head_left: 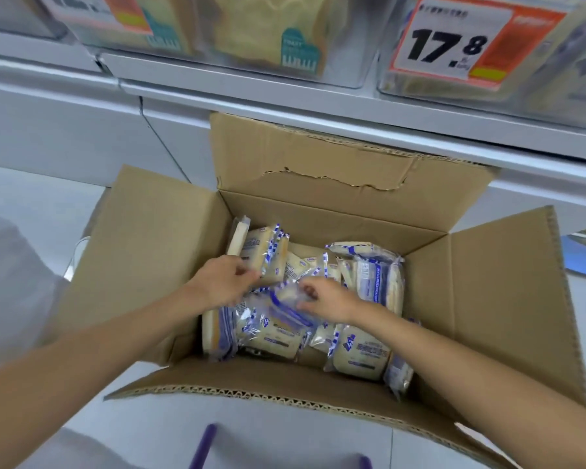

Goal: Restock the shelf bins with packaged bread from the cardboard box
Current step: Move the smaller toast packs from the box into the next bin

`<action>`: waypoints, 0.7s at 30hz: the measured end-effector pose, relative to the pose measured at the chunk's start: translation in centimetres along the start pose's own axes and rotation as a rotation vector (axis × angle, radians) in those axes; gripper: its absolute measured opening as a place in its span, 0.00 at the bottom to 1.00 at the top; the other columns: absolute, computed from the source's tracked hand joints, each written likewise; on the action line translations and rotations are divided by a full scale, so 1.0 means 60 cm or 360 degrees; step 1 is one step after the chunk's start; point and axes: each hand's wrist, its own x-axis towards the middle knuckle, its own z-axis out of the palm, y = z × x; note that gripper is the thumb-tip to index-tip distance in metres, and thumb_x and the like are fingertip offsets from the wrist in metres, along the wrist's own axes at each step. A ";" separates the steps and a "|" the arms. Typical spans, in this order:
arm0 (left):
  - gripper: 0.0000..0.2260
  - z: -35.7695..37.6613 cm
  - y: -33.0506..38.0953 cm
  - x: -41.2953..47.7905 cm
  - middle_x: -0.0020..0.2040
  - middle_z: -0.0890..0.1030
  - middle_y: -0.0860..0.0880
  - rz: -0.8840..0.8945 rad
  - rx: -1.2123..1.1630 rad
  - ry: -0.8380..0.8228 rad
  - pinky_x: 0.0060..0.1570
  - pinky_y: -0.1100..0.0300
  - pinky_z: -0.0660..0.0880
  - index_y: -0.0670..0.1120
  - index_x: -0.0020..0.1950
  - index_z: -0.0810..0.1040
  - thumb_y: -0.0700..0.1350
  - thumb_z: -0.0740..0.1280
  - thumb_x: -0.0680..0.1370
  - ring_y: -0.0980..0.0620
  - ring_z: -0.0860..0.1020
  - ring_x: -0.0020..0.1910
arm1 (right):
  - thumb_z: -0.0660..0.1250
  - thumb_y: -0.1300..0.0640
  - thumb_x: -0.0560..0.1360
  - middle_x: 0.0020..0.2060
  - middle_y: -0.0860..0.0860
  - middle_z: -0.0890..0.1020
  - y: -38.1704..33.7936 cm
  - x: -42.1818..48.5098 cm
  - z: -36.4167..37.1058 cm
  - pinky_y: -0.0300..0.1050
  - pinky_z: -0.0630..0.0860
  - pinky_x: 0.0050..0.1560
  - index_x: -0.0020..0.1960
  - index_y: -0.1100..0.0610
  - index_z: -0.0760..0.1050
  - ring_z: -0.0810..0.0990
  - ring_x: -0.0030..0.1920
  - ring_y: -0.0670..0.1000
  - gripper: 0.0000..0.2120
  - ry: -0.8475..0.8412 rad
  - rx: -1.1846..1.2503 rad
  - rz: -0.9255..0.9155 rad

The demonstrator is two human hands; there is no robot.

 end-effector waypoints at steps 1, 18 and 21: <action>0.24 0.000 0.013 -0.003 0.41 0.82 0.44 -0.0236 -0.0199 -0.0134 0.39 0.57 0.81 0.40 0.48 0.77 0.63 0.62 0.78 0.48 0.83 0.37 | 0.69 0.56 0.76 0.35 0.45 0.73 -0.016 -0.011 -0.019 0.39 0.70 0.39 0.41 0.51 0.69 0.72 0.36 0.44 0.10 0.0147 0.0088 -0.0076; 0.14 -0.016 0.032 -0.042 0.56 0.84 0.47 0.0087 -0.0880 -0.0367 0.60 0.51 0.76 0.46 0.62 0.79 0.40 0.71 0.76 0.49 0.82 0.57 | 0.77 0.55 0.70 0.59 0.51 0.80 -0.020 -0.053 -0.059 0.45 0.79 0.57 0.72 0.56 0.64 0.83 0.54 0.48 0.36 0.0260 0.1119 0.0153; 0.12 -0.025 0.015 -0.039 0.54 0.85 0.44 0.0136 -0.0895 -0.0141 0.55 0.53 0.79 0.42 0.60 0.80 0.37 0.70 0.77 0.44 0.82 0.56 | 0.75 0.57 0.71 0.57 0.50 0.79 -0.012 -0.050 -0.047 0.40 0.76 0.55 0.69 0.53 0.66 0.80 0.55 0.47 0.30 0.0220 0.1038 0.0180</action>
